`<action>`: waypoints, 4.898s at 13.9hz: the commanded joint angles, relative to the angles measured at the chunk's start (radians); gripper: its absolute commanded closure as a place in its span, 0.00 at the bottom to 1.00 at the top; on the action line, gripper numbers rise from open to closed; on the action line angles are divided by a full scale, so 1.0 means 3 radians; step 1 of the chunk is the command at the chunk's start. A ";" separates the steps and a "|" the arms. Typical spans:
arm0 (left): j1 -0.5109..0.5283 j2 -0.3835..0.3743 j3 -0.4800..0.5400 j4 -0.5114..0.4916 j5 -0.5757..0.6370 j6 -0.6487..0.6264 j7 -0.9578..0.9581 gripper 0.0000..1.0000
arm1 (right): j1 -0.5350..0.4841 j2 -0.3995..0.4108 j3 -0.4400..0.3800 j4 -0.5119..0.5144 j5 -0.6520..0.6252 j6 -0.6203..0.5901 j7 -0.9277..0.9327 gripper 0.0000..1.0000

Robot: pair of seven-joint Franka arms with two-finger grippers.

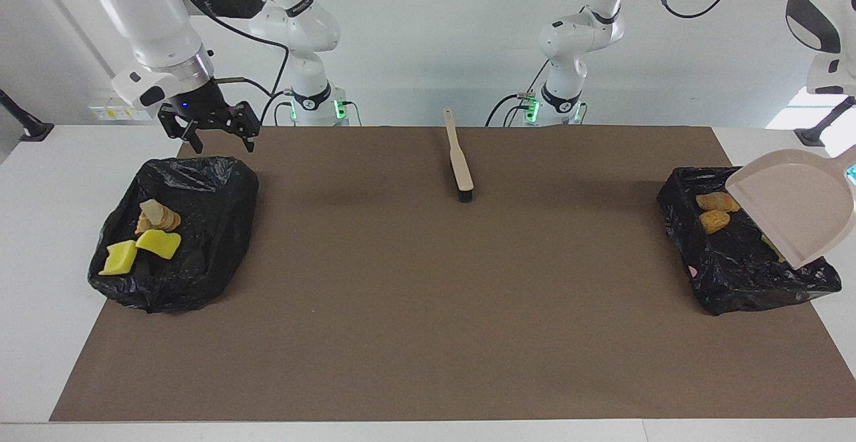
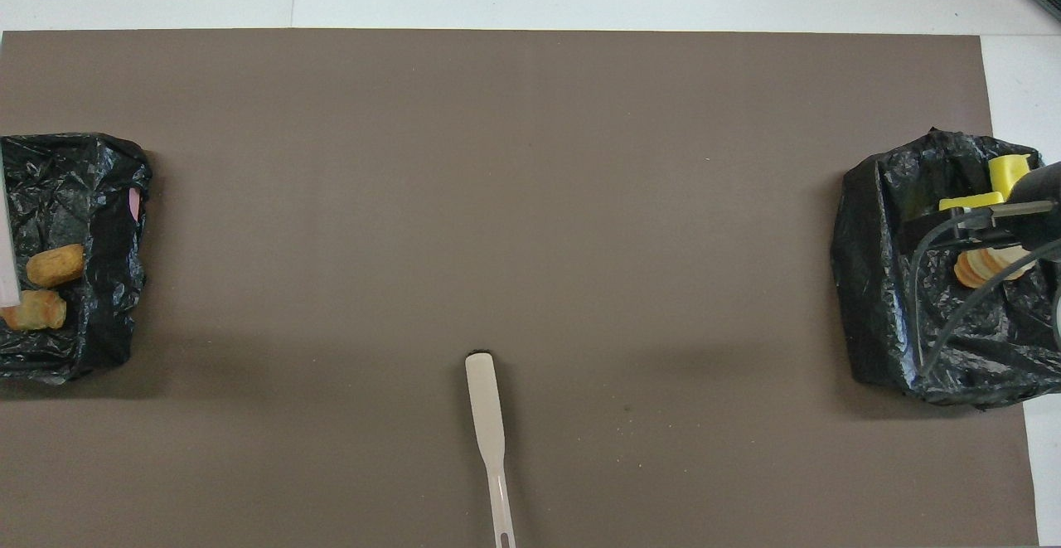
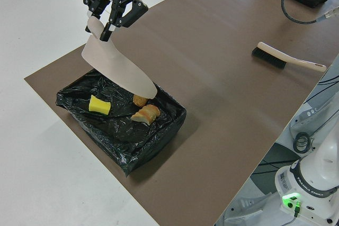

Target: Sweep and dump trash in bin

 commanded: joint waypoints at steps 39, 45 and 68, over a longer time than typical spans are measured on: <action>-0.2913 0.0665 -0.0138 -0.1389 -0.2144 0.2073 -0.7015 1.00 | 0.0512 0.0015 -0.0488 0.0225 0.0084 -0.0194 0.0462 0.00; -0.2750 0.0446 -0.0103 -0.1252 -0.2149 0.1707 -0.7071 0.00 | 0.0512 0.0015 -0.0488 0.0225 0.0084 -0.0194 0.0462 0.00; -0.0781 -0.0726 -0.0067 -0.0475 -0.2184 -0.0579 -0.5200 0.00 | 0.0512 0.0015 -0.0488 0.0225 0.0084 -0.0194 0.0462 0.00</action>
